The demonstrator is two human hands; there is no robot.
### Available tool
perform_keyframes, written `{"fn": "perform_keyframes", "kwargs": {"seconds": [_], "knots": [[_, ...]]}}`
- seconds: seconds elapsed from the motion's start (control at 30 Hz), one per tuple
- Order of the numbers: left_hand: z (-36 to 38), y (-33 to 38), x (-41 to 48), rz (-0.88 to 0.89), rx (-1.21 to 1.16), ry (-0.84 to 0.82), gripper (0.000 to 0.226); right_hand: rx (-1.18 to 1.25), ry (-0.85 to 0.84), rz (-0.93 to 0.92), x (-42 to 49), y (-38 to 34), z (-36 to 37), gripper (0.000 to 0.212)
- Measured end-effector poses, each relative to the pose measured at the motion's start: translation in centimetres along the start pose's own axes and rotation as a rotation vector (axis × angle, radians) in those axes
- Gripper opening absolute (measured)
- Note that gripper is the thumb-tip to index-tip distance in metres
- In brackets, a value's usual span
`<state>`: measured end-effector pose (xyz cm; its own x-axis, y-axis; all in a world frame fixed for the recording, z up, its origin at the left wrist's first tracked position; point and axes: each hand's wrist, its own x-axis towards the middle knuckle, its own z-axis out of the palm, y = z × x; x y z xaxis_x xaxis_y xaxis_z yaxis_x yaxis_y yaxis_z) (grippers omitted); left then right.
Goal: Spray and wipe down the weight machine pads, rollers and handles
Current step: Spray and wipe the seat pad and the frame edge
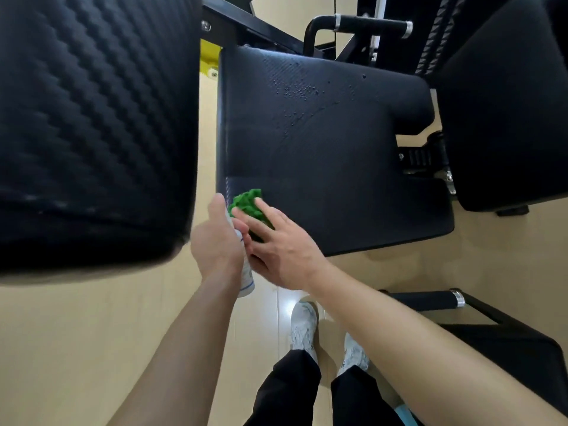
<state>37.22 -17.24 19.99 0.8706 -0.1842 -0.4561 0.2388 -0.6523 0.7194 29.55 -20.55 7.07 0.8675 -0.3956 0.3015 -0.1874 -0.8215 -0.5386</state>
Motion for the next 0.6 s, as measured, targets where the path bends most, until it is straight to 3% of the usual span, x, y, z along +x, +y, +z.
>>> {"fn": "perform_keyframes", "kwargs": {"seconds": [0.07,0.13,0.23,0.3,0.4,0.5,0.6], "knots": [[0.1,1.0,0.7,0.029,-0.026,-0.013,0.063,-0.094,-0.065,-0.027,2.8,2.3,-1.1,0.046],[0.5,1.9,1.4,0.051,-0.052,-0.030,0.063,-0.164,-0.032,0.130,6.7,6.3,-2.5,0.049],[1.7,2.9,2.4,0.076,-0.023,-0.053,0.063,-0.066,0.004,0.456,11.5,11.1,-4.5,0.050],[2.5,3.5,3.0,0.080,-0.034,-0.060,0.063,-0.030,0.048,0.530,12.2,11.3,-4.2,0.049],[3.5,4.4,3.4,0.079,-0.040,-0.077,0.063,-0.078,0.121,0.324,8.2,7.3,-2.4,0.047],[4.3,5.0,3.5,0.102,-0.029,-0.082,0.064,0.033,0.018,0.000,2.4,4.3,-1.5,0.040],[5.3,5.0,3.2,0.101,-0.040,-0.112,0.065,0.041,0.015,-0.066,2.5,7.2,-2.1,0.039]]}}
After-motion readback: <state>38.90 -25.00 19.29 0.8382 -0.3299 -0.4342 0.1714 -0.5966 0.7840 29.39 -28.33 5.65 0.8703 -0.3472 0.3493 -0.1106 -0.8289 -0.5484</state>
